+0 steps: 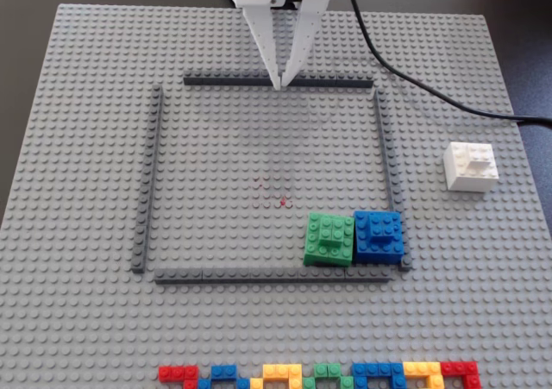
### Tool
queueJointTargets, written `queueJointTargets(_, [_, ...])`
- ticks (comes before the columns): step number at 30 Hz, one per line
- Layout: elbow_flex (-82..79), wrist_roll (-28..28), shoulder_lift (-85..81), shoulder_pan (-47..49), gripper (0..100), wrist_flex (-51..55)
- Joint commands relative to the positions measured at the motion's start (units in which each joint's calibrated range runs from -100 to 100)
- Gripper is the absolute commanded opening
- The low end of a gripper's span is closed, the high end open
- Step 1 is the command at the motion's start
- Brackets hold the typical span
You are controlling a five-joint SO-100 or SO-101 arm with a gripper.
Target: Grab the cube and place it into the grid
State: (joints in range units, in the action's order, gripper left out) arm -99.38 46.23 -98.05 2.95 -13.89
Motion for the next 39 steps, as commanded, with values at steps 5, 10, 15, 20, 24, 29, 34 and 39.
queueJointTargets(5, [-0.53, -1.56, -1.95, 0.1, 0, 3.78])
queueJointTargets(10, [-0.53, -1.66, -1.95, 0.1, 0, 3.78])
queueJointTargets(15, [-0.53, -1.81, -1.95, 0.25, 0, 3.68])
queueJointTargets(20, [-0.53, -2.05, -1.95, 1.95, 0, 3.2])
queueJointTargets(24, [-0.53, -1.66, -1.95, 3.35, 0, 2.27])
queueJointTargets(29, [-0.53, -0.34, -1.69, 3.64, 0, 0.41])
queueJointTargets(34, [2.83, 0.49, 1.49, 4.01, 0, -0.57])
queueJointTargets(39, [11.62, 0.29, 10.0, 5.41, 0, -1.0])
